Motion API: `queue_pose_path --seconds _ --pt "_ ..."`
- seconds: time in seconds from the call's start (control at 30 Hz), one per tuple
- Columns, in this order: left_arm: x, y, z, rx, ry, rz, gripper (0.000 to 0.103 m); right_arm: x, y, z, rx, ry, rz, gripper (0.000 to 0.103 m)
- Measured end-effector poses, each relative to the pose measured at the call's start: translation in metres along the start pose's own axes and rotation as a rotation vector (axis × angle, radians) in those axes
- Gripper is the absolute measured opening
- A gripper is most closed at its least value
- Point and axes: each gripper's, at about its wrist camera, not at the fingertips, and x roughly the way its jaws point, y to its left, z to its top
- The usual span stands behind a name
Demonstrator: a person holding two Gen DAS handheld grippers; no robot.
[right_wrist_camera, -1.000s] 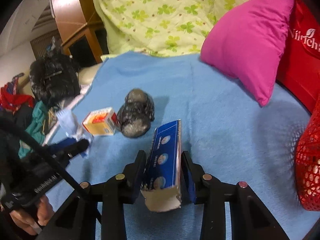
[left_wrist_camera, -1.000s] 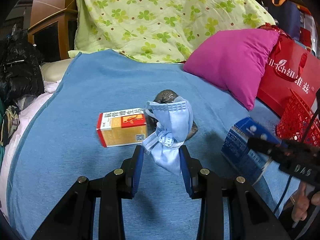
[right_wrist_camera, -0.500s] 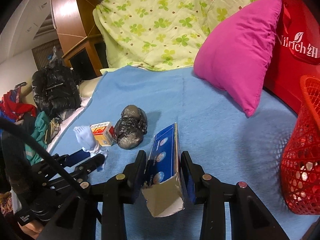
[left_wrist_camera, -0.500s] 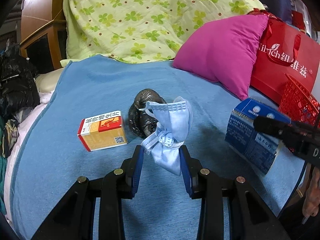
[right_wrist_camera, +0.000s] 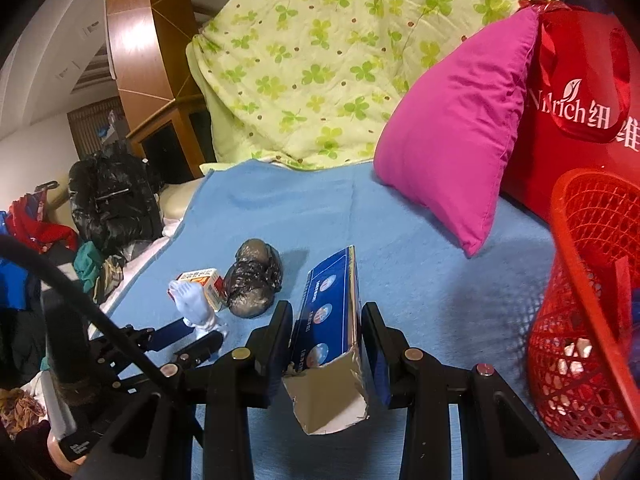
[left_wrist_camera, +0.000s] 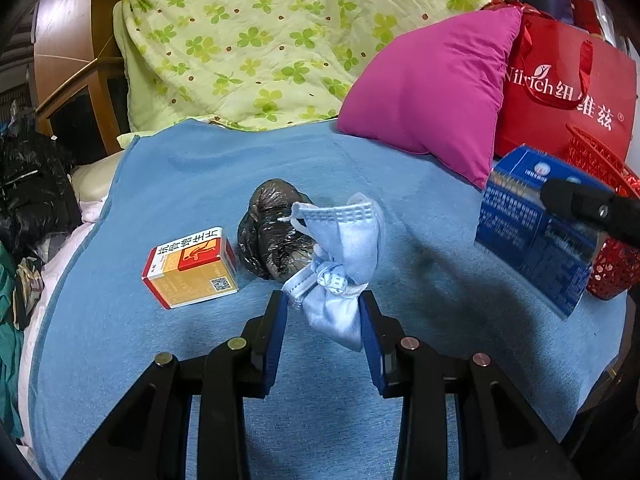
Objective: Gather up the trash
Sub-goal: 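Carry the face mask and blue box toward the red wastebasket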
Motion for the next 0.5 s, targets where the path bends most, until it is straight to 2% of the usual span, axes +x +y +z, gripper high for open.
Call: queue_pose_path --seconds 0.3,0.5 --pt "-0.005 -0.014 0.003 0.029 0.016 0.046 0.038 -0.014 -0.009 0.004 0.014 -0.033 0.007 0.038" --pt "-0.013 -0.018 0.010 0.031 0.018 0.074 0.038 -0.033 -0.013 0.010 0.035 -0.097 0.036 0.038"
